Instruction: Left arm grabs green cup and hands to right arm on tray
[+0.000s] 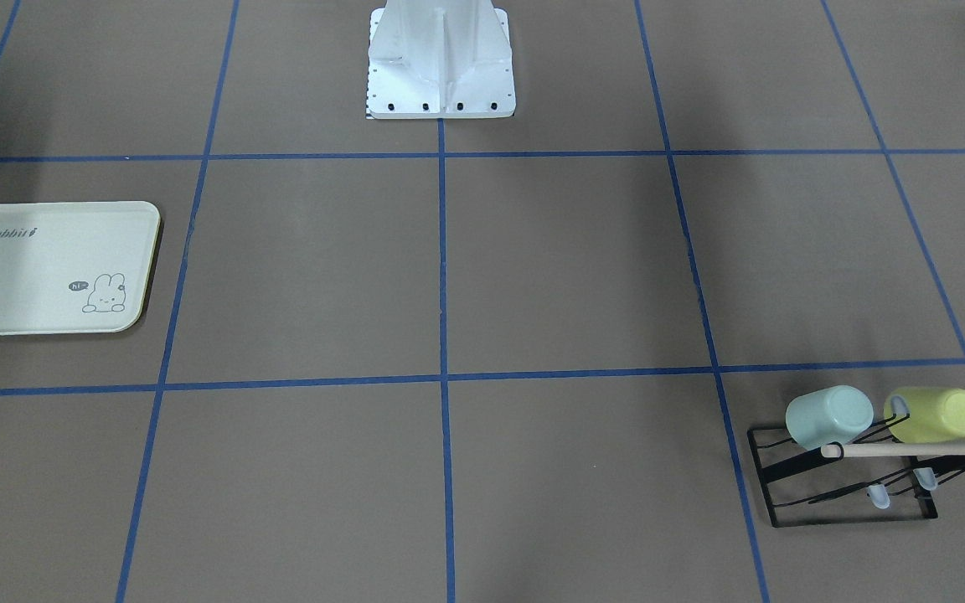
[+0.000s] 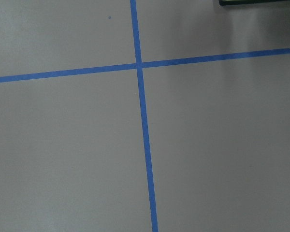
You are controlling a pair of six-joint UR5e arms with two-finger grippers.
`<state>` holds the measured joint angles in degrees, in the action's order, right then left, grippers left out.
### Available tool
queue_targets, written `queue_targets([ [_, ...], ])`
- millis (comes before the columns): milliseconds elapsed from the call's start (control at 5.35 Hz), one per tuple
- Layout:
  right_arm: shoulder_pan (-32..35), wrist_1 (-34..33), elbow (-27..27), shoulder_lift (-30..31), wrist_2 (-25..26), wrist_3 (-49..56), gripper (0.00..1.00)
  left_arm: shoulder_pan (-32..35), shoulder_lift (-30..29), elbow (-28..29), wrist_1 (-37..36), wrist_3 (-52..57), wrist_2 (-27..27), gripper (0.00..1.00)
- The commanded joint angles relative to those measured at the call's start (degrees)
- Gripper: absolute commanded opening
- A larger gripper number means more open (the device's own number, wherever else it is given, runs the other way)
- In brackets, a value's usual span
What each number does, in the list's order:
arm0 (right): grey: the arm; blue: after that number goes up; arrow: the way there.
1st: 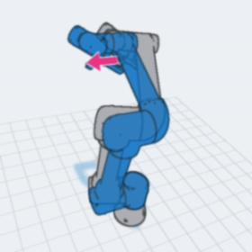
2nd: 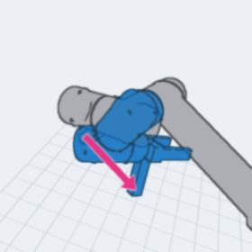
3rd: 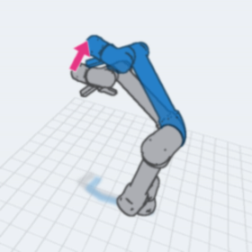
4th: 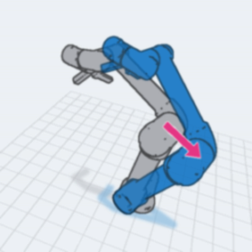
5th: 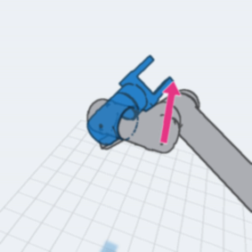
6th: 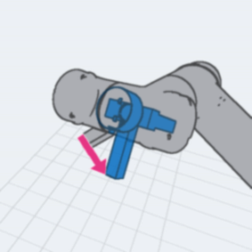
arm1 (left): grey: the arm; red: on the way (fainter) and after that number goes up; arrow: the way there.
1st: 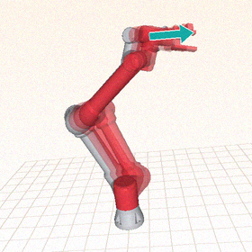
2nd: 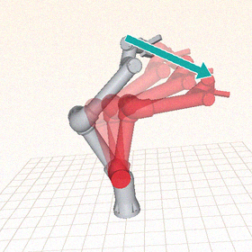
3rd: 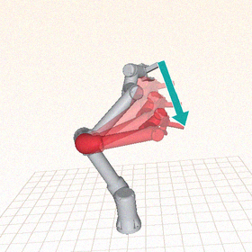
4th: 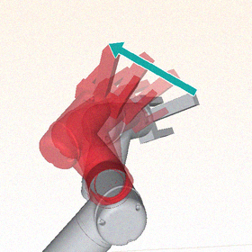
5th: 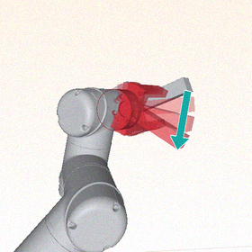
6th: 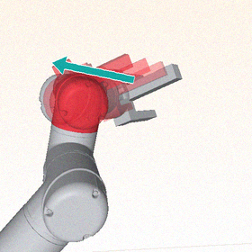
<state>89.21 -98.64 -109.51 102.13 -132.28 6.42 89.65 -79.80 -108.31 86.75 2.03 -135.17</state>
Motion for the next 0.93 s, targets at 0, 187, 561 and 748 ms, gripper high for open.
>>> queue_targets([
  [0,0.0,0.02,-0.09,-0.09,-0.43,-0.26,1.0,-0.09,0.08,-0.05,0.0,-0.01,0.0,1.0],
  [187,0.0,0.02,-0.18,0.0,-0.61,-0.35,1.0,-0.18,-0.18,-0.05,0.0,0.08,0.0,1.0],
  [561,0.0,0.11,-1.41,-2.09,-0.62,-0.88,1.0,-0.35,-2.28,0.21,5.66,-0.27,0.09,1.0],
  [748,-0.09,0.2,-0.8,-4.37,-0.44,-1.05,1.0,-0.44,-7.42,6.82,16.15,-0.53,0.26,1.0],
])
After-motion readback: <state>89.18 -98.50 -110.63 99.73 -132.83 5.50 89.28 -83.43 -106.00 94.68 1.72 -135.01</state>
